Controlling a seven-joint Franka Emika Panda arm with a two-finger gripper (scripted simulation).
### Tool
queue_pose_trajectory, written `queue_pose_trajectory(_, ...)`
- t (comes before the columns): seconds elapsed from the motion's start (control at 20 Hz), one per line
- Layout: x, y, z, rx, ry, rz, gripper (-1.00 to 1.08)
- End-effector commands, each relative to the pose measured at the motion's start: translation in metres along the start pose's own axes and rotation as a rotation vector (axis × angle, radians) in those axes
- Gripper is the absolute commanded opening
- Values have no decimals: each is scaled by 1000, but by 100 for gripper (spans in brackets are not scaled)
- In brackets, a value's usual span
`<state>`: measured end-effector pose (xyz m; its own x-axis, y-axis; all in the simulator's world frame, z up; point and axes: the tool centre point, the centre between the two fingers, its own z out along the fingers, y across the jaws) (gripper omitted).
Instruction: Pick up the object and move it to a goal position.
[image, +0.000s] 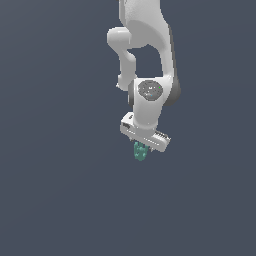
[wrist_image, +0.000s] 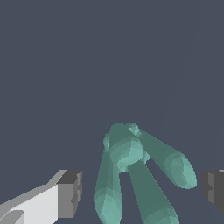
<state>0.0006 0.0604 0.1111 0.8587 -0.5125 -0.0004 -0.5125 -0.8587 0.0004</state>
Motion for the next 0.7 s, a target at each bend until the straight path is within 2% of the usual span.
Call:
queue_pose_trajectory(0.0, 0, 0, 10, 0, 0, 1, 100)
queue_pose_trajectory(0.25, 1, -1, 15, 0, 0, 1, 100)
queue_pose_trajectory(0.3, 1, -1, 15, 0, 0, 1, -100)
queue_pose_trajectory(0.65, 1, -1, 15, 0, 0, 1, -100)
